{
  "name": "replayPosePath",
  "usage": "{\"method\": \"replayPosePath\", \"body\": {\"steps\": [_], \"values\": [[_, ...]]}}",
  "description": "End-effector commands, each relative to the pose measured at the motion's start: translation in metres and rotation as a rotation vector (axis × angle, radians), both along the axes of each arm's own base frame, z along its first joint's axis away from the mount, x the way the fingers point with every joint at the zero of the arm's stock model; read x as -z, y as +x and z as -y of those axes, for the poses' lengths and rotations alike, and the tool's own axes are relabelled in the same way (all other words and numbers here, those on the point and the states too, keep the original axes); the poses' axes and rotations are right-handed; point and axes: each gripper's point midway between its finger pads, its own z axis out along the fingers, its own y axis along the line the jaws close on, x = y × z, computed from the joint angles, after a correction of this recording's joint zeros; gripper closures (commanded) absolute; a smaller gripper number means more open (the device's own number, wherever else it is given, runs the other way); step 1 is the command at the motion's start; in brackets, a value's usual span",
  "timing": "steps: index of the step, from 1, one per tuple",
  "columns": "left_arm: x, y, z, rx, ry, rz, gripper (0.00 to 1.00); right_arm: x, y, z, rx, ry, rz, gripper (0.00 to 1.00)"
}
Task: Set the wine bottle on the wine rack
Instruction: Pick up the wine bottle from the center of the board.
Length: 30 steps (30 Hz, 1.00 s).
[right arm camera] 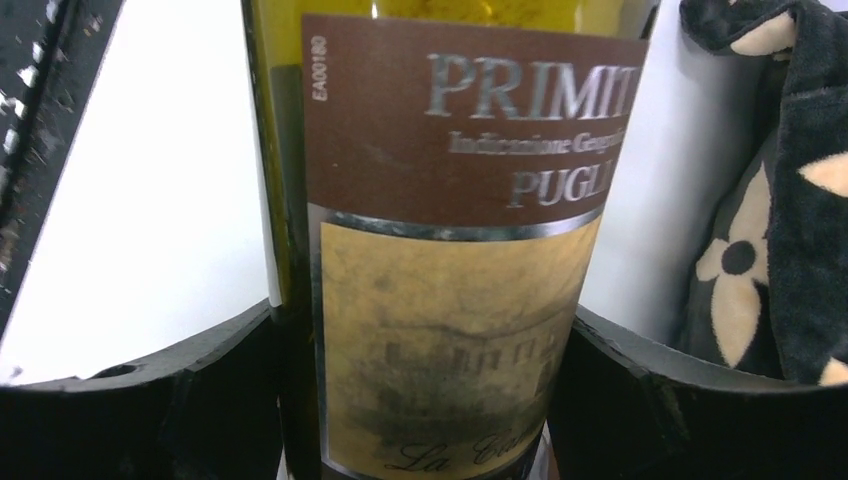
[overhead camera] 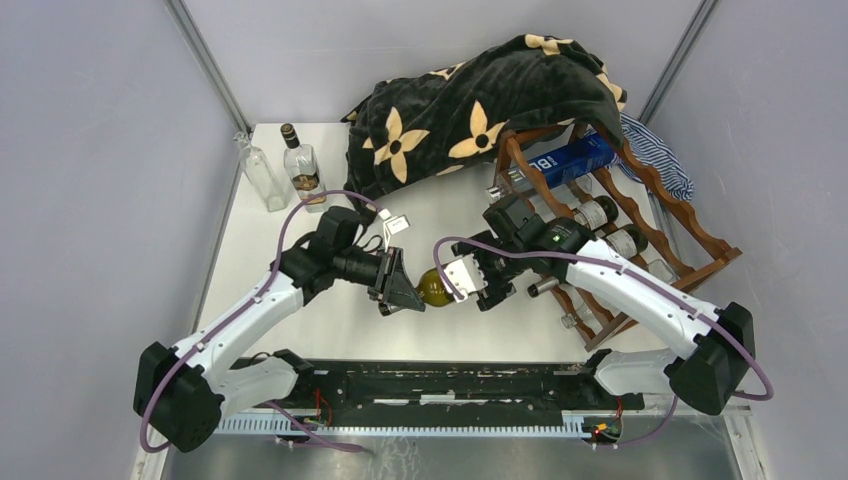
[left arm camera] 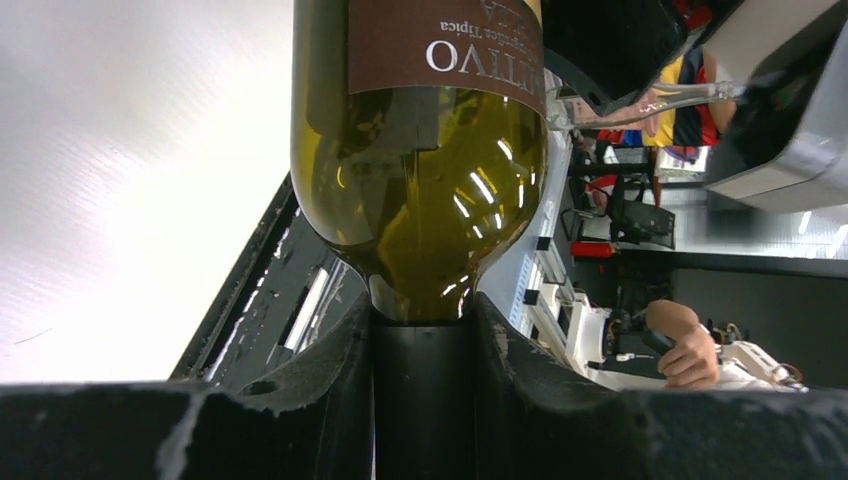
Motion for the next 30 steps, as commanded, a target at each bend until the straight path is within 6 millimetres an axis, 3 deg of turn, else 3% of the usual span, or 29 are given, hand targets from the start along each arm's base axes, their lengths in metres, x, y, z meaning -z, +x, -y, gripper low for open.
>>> {"method": "replayPosePath", "body": {"steps": [1,2,9,13,16,20,25,28,30], "values": [[-0.028,0.004,0.002,0.019,-0.072,0.172,0.98,-0.048,-0.005,-0.021,-0.011,0.154,-0.003,0.06],[-0.027,0.004,0.001,0.011,-0.068,0.177,0.98,-0.052,-0.008,-0.022,-0.020,0.162,-0.012,0.02],[-0.025,0.003,-0.004,-0.027,-0.063,0.211,0.98,-0.088,-0.027,-0.024,-0.104,0.190,-0.066,0.02],[-0.034,0.006,-0.004,-0.048,-0.095,0.264,0.98,-0.115,-0.034,-0.023,-0.137,0.237,-0.083,0.02],[-0.044,0.012,-0.003,-0.078,-0.122,0.327,0.98,-0.140,-0.029,-0.019,-0.113,0.302,-0.091,0.02],[-0.057,0.019,0.002,-0.120,-0.144,0.432,0.98,-0.178,-0.005,-0.007,-0.003,0.379,-0.031,0.02],[-0.058,0.024,0.018,-0.139,-0.112,0.522,0.98,-0.230,0.048,0.020,0.285,0.530,0.064,0.02],[-0.058,0.028,0.032,-0.154,-0.095,0.578,0.98,-0.243,0.073,0.037,0.423,0.590,0.099,0.02],[-0.057,0.033,0.039,-0.167,-0.070,0.621,0.98,-0.241,0.079,0.042,0.460,0.606,0.098,0.02]]}}
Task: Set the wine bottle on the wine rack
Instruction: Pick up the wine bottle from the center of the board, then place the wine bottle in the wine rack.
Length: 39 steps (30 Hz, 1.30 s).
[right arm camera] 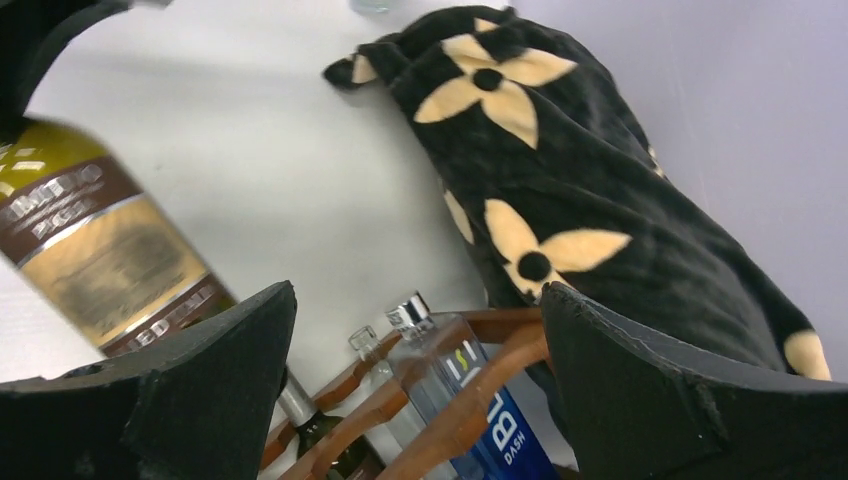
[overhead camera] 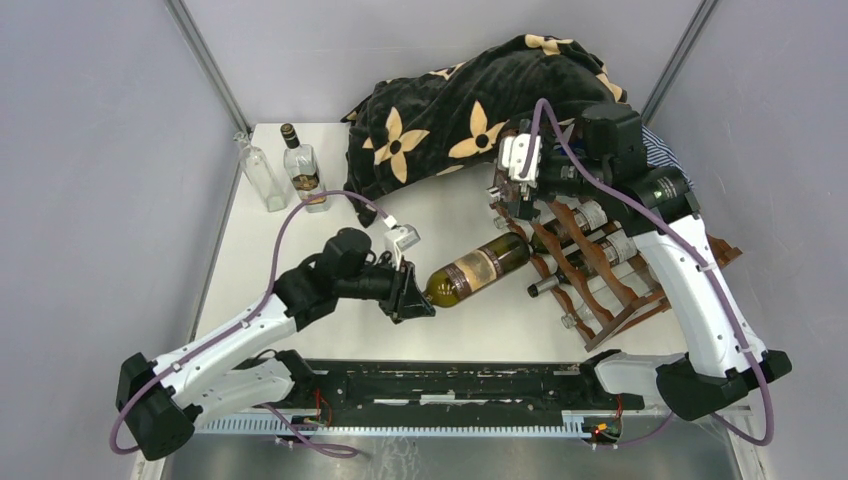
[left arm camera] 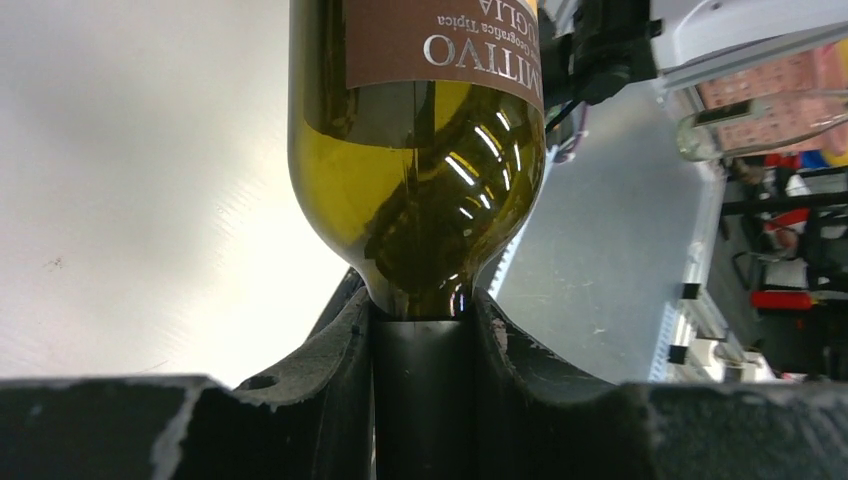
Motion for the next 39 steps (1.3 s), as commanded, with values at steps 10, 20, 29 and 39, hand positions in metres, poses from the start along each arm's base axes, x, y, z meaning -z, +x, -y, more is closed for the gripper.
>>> {"method": "replayPosePath", "body": {"steps": [10,20,29,39], "values": [[-0.067,0.051,0.050,-0.068,-0.147,0.402,0.98,-0.014,0.029,0.026,0.197,0.144,0.004,0.02],[-0.077,0.072,0.072,-0.067,-0.153,0.461,0.98,-0.008,0.038,0.043,0.254,0.169,-0.014,0.02],[-0.075,0.080,0.087,-0.030,-0.142,0.471,0.98,-0.005,0.039,0.049,0.269,0.180,-0.023,0.02],[-0.072,0.086,0.099,-0.004,-0.138,0.475,0.98,-0.001,0.041,0.053,0.279,0.182,-0.029,0.02]]}}
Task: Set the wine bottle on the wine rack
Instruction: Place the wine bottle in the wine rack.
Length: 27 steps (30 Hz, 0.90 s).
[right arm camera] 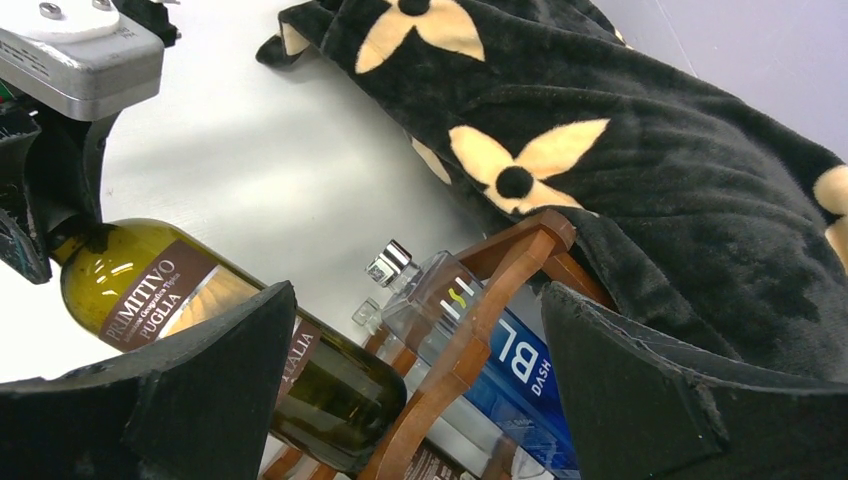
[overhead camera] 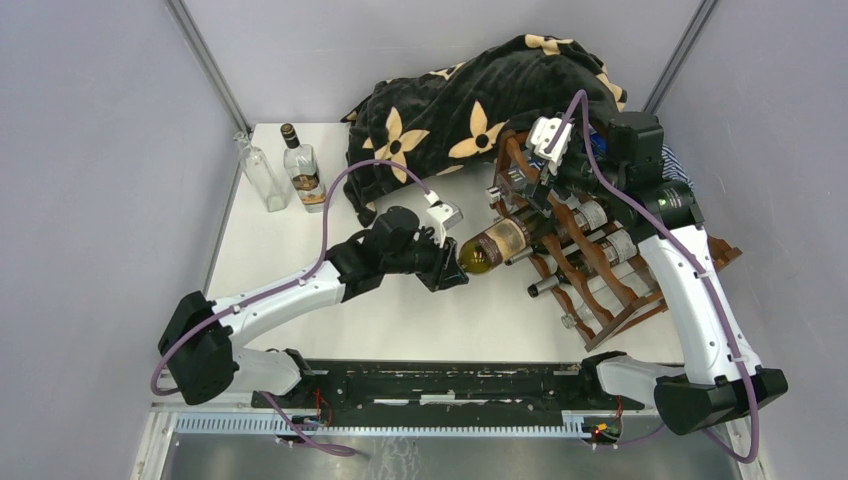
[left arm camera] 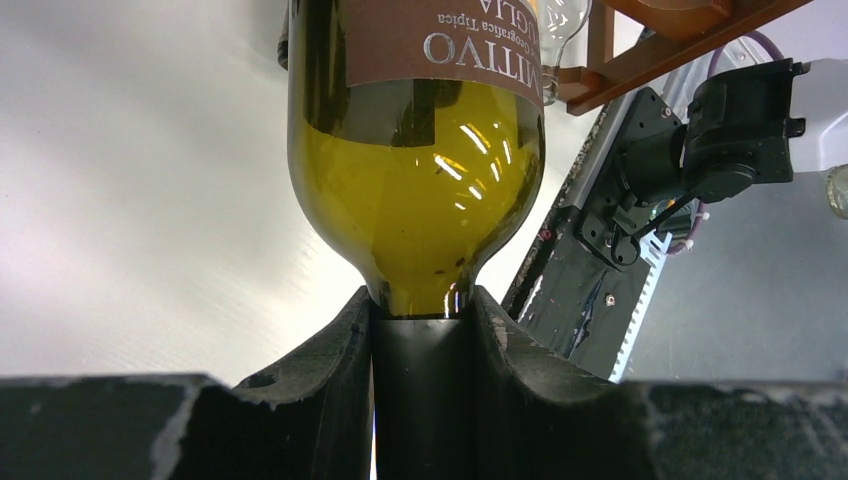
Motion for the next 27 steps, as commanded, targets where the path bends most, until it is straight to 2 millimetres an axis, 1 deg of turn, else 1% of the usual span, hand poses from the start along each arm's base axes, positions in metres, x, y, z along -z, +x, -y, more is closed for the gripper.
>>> {"method": "replayPosePath", "body": {"steps": [1,6,14,19,27], "values": [[-0.088,0.017,0.032,0.069,-0.229,0.241,0.98,-0.015,-0.002,0.000,-0.004,0.032,0.049,0.02],[-0.092,0.023,0.040,0.073,-0.240,0.254,0.98,-0.012,-0.001,0.003,0.007,0.032,0.044,0.02],[-0.085,0.034,0.054,0.059,-0.218,0.270,0.98,-0.008,0.002,0.007,0.025,0.034,0.037,0.02],[-0.086,0.039,0.062,0.048,-0.219,0.289,0.98,-0.005,0.004,0.009,0.033,0.035,0.030,0.02],[-0.087,0.052,0.084,0.037,-0.199,0.332,0.98,0.000,0.007,0.014,0.053,0.037,0.023,0.02]]}}
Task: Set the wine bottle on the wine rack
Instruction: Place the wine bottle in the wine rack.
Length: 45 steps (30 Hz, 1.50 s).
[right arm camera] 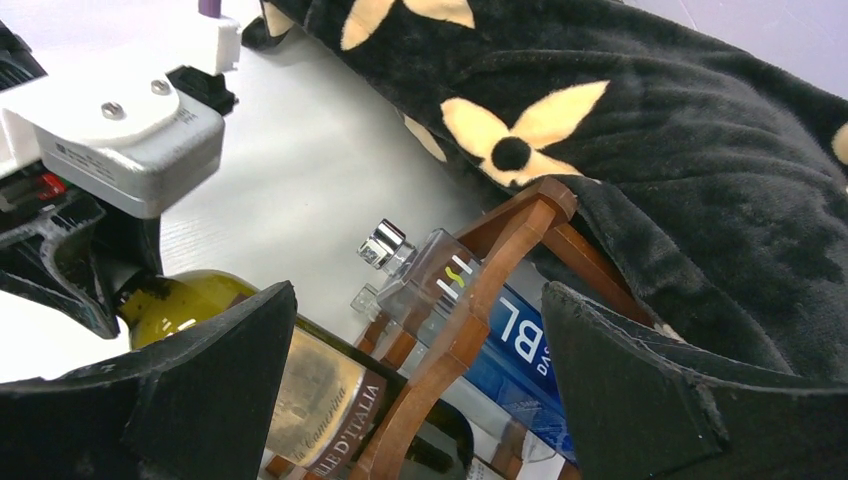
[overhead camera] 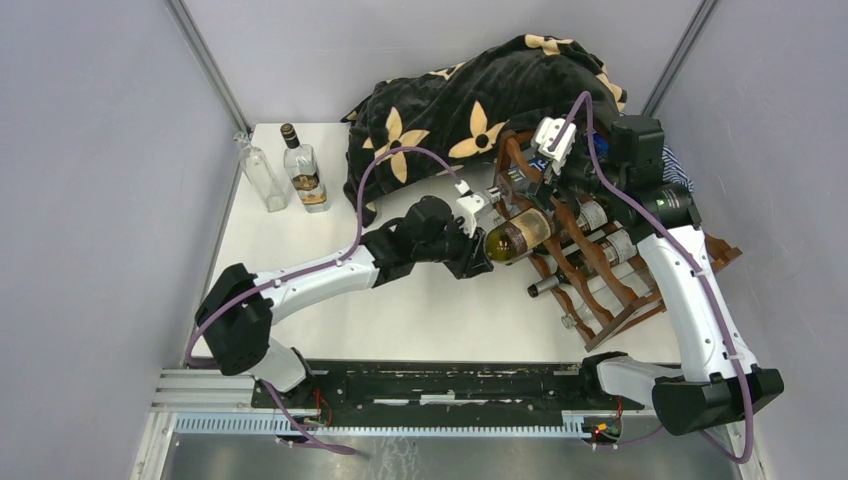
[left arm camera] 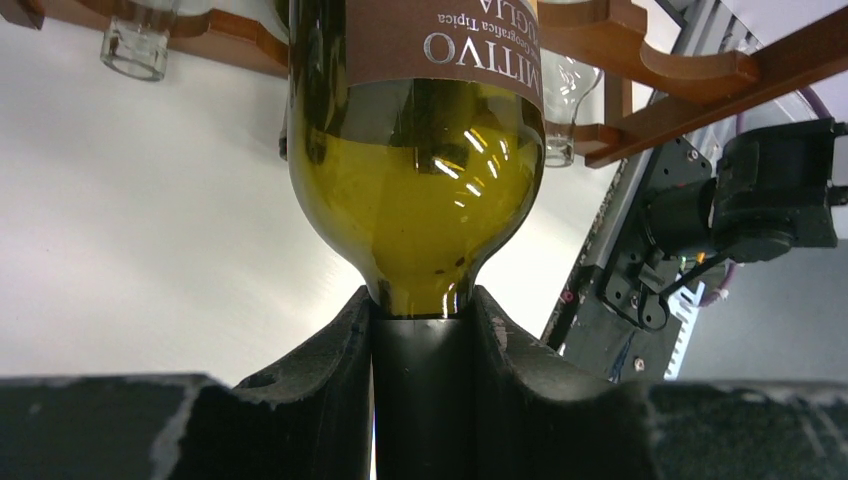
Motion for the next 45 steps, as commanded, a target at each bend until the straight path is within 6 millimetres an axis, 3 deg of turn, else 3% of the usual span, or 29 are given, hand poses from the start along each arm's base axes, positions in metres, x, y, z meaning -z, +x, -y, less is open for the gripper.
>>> {"method": "replayPosePath", "body": {"steps": [1,26,45], "values": [[-0.089,0.028,0.039,0.019,-0.210,0.274,0.98,-0.015,0.000,0.004,0.017,0.027,0.050,0.02],[-0.080,0.081,0.102,0.037,-0.104,0.402,0.98,0.001,0.007,0.022,0.070,0.042,0.008,0.02],[-0.082,0.106,0.124,0.051,-0.092,0.497,0.98,0.009,0.009,0.031,0.087,0.059,-0.016,0.02]]}}
